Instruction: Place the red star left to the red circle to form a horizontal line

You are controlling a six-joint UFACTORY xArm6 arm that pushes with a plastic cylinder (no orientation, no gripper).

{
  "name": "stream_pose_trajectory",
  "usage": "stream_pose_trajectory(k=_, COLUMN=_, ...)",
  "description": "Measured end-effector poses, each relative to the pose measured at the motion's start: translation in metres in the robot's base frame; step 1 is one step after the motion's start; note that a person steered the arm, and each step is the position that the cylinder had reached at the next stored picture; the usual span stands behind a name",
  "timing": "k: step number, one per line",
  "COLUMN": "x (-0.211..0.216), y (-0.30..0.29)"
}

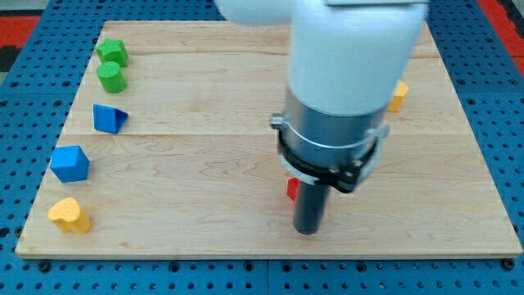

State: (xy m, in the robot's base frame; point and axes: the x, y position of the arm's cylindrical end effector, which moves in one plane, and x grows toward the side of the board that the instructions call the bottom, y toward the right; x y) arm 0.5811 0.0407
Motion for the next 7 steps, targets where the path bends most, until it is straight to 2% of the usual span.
stream_pose_trajectory(k=2, x=-0.002, y=0.025)
stream_pose_trajectory(k=3, x=-0.048, y=0.013)
stream_pose_trajectory(k=4, x=-0.112, y=-0.024)
stream_pose_trajectory(k=5, x=-0.152, y=-0.026)
stream_pose_trajectory(k=6, x=-0.170, y=-0.032)
stream_pose_trajectory(k=7, x=-0.157, y=-0.058)
